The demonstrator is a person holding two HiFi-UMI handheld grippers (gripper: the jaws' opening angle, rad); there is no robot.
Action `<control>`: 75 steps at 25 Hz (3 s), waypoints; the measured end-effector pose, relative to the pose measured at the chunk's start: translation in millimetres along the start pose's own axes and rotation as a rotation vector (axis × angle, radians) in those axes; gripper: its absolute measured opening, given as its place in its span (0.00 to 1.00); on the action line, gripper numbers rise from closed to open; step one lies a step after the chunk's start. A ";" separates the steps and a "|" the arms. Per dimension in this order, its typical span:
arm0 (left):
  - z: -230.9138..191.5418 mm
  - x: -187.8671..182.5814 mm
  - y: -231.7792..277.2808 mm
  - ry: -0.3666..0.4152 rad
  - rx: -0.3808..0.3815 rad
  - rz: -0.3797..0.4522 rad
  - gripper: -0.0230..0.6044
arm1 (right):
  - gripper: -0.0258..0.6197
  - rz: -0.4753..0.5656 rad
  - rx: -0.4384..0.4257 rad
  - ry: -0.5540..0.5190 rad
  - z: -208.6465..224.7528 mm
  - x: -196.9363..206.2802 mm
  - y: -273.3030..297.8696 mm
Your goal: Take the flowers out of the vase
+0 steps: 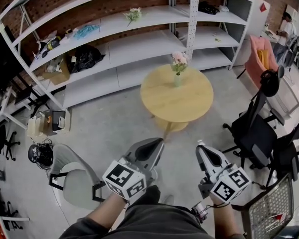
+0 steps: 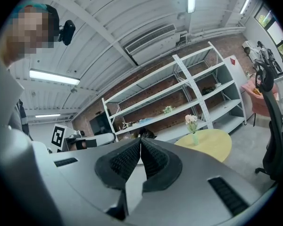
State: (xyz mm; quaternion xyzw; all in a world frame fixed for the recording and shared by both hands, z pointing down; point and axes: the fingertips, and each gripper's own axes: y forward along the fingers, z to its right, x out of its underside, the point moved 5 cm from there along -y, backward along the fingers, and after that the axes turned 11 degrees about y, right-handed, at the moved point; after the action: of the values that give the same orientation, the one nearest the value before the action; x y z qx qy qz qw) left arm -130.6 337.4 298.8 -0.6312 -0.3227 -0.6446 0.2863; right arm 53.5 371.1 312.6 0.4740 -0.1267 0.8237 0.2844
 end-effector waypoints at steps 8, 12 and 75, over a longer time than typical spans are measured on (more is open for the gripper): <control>-77.3 -2.4 43.6 -0.002 0.023 -0.002 0.04 | 0.06 -0.007 0.010 0.007 27.9 -19.4 79.7; -119.6 -6.3 63.4 -0.005 0.036 0.001 0.04 | 0.06 0.000 0.023 0.005 38.1 -32.5 121.0; -306.6 103.1 426.9 -0.007 -0.014 -0.257 0.05 | 0.06 -0.186 -0.003 0.163 340.6 -143.4 326.1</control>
State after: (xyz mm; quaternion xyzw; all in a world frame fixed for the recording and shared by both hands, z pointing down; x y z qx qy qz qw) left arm 4.0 -165.0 426.7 -0.5889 -0.3976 -0.6759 0.1956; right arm 158.8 -104.6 386.7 0.4149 -0.0601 0.8293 0.3694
